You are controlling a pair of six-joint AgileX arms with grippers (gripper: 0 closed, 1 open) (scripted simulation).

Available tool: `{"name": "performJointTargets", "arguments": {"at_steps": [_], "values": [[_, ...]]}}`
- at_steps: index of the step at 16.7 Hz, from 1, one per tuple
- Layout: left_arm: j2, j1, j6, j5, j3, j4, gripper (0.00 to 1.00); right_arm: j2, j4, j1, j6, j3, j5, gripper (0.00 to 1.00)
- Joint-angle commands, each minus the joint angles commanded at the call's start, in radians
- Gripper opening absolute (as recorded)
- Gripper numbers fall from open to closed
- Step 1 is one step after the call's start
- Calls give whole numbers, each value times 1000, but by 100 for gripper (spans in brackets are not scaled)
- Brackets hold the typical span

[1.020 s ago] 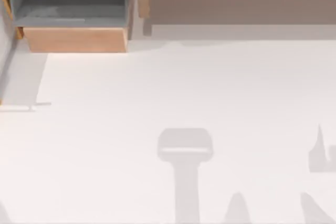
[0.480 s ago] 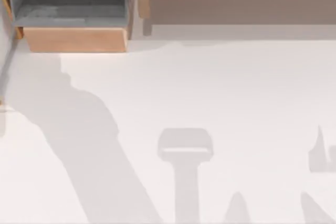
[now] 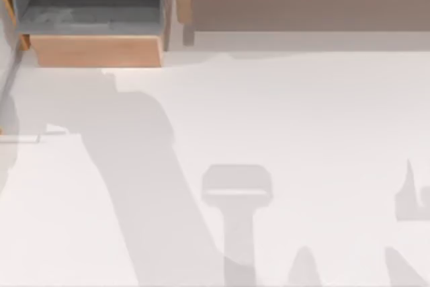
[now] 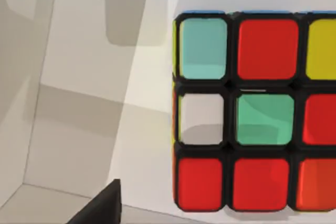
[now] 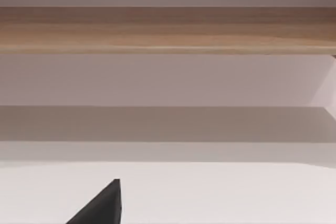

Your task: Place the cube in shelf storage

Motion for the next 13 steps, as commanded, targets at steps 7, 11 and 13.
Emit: {"name": "performJointTargets", "arguments": {"at_steps": [7, 11, 13], "values": [[41, 1, 1, 1, -30, 73, 100, 0, 0, 0, 0, 0, 0, 100], [92, -5, -4, 0, -64, 156, 100, 0, 0, 0, 0, 0, 0, 100], [92, -5, -4, 0, -64, 156, 100, 0, 0, 0, 0, 0, 0, 100]]}}
